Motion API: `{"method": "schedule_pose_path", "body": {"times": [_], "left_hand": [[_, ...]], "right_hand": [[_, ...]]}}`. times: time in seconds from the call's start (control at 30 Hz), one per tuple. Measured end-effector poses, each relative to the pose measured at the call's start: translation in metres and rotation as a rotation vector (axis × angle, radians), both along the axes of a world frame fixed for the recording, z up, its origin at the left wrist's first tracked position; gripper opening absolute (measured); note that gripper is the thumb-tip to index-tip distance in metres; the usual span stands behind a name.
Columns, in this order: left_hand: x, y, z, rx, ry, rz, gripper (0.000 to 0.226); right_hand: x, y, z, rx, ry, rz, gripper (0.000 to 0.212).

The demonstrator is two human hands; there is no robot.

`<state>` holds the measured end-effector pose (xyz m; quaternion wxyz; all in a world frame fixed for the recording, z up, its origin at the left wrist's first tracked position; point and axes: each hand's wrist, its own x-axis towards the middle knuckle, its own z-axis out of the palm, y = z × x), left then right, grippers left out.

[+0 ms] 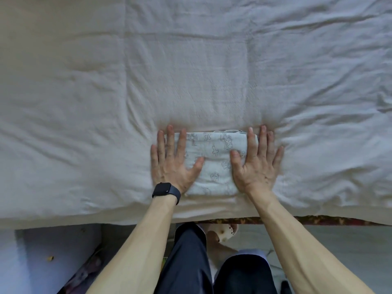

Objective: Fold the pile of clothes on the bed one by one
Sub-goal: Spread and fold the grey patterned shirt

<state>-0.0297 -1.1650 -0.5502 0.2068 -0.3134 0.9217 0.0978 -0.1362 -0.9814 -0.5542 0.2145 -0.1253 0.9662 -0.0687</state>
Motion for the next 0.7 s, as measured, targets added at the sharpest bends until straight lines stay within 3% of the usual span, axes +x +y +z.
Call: {"method": "schedule_pose_path", "body": {"times": [0.17,0.23,0.43,0.57,0.7], "left_hand": [[0.009,0.015,0.035,-0.030,0.132,0.300,0.061],[0.015,0.013,0.055,-0.011,0.189,0.423,0.051],[0.020,0.000,0.089,0.420,0.303,0.862,0.034],[0.008,-0.005,0.086,0.504,0.399,1.012,0.016],[0.000,-0.008,0.080,0.507,0.380,1.052,0.023]], "right_hand": [[0.005,0.006,0.034,0.005,-0.115,-0.118,0.085],[0.004,0.013,0.055,-0.051,-0.207,-0.169,0.078],[-0.008,0.024,0.082,-0.404,-0.478,-0.260,0.065],[-0.019,0.019,0.080,-0.428,-0.594,-0.362,0.057],[-0.029,0.019,0.067,-0.423,-0.621,-0.389,0.055]]}}
